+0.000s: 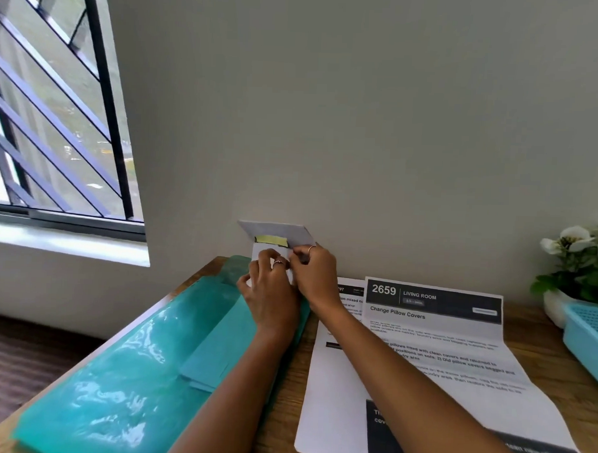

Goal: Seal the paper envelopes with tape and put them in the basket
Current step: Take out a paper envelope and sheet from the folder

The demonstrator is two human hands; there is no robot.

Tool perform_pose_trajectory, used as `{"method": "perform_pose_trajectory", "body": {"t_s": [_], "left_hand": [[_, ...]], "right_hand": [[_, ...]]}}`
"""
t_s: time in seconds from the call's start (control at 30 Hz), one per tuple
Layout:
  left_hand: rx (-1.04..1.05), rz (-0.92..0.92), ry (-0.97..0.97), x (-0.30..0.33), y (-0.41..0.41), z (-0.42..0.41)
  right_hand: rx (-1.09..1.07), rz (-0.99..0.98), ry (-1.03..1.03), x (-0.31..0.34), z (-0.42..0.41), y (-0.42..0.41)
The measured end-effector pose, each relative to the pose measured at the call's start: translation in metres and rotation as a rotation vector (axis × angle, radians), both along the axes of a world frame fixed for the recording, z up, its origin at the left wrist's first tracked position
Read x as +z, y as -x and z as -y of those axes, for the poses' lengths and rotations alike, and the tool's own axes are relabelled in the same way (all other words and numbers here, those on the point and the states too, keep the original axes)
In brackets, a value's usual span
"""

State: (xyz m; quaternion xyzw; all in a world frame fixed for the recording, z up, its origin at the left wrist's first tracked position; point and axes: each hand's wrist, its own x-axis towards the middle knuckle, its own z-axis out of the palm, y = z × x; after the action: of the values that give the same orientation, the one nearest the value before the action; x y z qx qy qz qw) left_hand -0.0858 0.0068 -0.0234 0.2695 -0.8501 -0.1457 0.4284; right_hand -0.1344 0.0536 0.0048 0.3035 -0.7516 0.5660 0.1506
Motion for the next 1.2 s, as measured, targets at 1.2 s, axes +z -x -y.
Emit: {"method": "perform_pose_trajectory", "body": {"t_s": [1.2], "left_hand": [[0.026, 0.654, -0.218, -0.011, -0.062, 0.03]], "right_hand": [[-0.397, -0.074, 0.526, 0.113, -0.115, 0.02]]}}
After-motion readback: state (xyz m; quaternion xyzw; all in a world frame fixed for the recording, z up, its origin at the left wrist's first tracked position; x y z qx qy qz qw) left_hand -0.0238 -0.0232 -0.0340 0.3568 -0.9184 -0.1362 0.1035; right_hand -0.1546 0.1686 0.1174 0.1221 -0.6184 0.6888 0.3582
